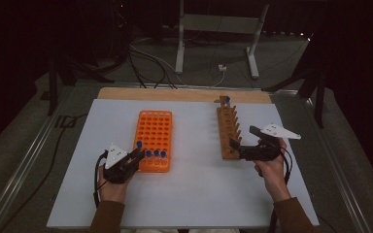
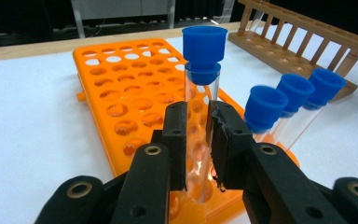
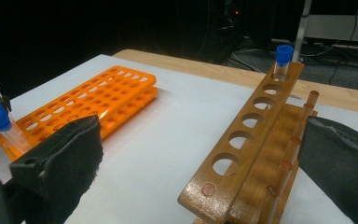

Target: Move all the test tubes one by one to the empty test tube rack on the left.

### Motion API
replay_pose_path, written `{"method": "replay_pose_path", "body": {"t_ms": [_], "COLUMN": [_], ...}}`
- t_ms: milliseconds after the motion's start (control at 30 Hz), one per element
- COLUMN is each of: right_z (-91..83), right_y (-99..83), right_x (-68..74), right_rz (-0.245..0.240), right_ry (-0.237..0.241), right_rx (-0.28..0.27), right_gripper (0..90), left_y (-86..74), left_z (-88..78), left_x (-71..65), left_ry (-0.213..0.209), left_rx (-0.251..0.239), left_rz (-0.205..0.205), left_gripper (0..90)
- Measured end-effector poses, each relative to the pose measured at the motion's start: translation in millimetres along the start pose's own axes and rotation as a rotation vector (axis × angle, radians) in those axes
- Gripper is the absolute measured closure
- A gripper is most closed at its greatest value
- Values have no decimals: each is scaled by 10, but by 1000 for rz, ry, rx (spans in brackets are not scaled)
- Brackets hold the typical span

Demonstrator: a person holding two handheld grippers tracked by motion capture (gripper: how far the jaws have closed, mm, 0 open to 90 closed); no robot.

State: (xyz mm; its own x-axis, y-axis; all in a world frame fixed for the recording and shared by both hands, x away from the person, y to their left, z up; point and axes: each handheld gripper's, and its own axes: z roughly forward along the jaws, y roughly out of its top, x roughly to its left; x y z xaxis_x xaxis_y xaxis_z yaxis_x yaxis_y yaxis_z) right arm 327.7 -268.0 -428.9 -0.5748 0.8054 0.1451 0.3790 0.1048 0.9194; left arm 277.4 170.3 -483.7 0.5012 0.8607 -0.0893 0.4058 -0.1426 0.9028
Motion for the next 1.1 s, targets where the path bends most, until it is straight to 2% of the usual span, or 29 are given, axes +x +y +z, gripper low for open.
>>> {"method": "replay_pose_path", "body": {"t_ms": [167,433,567,1100], "right_z": [-5,4,0,10], "right_y": [-3,-9,-14,-40], "right_x": [-1,8,6,0], "right_rz": [-2,-8,-7,-6], "right_ry": [1,3,3,2], "right_rx": [0,5,7,15], "right_gripper": [3,3,3,3], "left_y": [-36,-51,-58,-87], "left_z": [10,-24,-29,4], "left_x": [-25,-39,-62,-98], "left_ry": [4,6,12,25], "left_rx": [28,39,52,97], "left_rz": [28,47,74,109], "left_gripper": [780,781,782,785]}}
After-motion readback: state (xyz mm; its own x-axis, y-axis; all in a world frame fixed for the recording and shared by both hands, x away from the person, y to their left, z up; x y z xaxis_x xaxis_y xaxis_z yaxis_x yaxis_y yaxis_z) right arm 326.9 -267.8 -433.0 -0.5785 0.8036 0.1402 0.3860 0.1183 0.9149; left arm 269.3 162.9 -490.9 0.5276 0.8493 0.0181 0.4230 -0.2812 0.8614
